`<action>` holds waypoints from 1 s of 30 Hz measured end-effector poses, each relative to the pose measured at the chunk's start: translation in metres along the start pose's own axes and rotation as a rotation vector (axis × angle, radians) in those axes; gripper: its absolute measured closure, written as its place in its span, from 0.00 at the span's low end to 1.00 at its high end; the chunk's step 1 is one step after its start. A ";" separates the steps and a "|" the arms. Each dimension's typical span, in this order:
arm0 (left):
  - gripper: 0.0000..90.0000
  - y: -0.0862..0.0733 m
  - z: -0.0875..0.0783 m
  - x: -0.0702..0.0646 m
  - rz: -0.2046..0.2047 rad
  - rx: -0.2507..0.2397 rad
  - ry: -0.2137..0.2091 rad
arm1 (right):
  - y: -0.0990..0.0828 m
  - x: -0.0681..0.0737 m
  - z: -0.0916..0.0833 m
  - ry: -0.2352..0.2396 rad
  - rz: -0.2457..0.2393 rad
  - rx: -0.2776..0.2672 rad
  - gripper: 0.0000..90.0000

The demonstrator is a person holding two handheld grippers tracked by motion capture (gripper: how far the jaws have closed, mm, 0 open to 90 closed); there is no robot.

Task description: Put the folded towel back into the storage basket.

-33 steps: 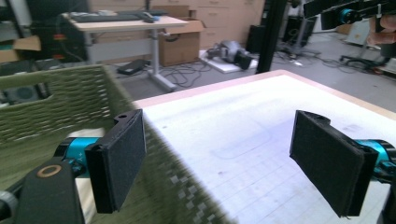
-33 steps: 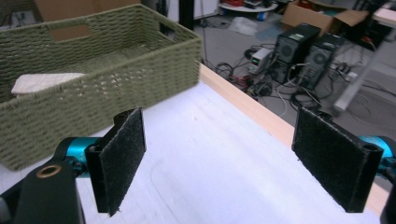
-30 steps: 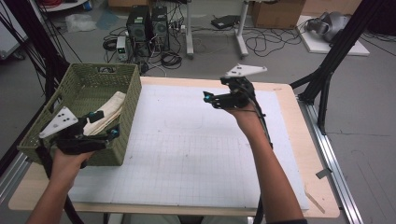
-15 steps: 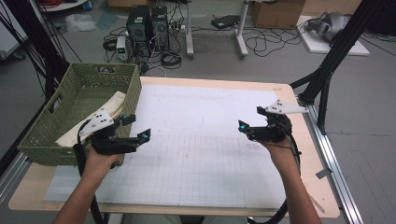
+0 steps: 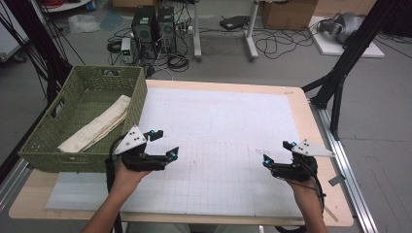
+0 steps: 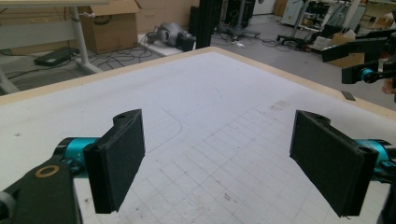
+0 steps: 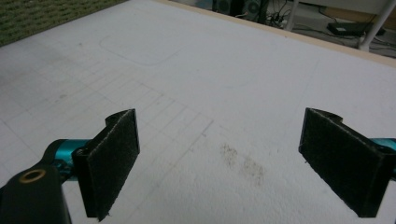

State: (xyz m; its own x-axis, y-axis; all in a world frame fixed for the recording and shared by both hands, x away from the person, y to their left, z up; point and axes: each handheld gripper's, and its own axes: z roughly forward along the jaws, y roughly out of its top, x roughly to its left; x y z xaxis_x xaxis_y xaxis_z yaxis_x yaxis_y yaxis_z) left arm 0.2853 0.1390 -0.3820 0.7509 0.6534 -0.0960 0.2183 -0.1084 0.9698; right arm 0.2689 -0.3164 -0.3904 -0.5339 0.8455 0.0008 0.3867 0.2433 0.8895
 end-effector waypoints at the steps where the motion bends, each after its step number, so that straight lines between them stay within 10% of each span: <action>1: 0.21 -0.002 0.001 -0.001 0.004 0.002 -0.003 | -0.002 0.000 -0.001 -0.003 0.000 0.008 0.13; 30: 0.22 -0.027 0.007 -0.004 0.025 0.070 -0.005 | -0.016 0.010 0.000 -0.035 -0.024 0.005 0.13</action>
State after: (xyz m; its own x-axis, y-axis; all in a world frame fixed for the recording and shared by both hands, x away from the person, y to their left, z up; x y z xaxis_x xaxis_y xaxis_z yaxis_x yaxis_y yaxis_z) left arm 0.2803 0.1342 -0.4096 0.7595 0.6464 -0.0732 0.2422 -0.1766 0.9540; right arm 0.2574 -0.3120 -0.4044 -0.5162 0.8557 -0.0368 0.3781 0.2662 0.8867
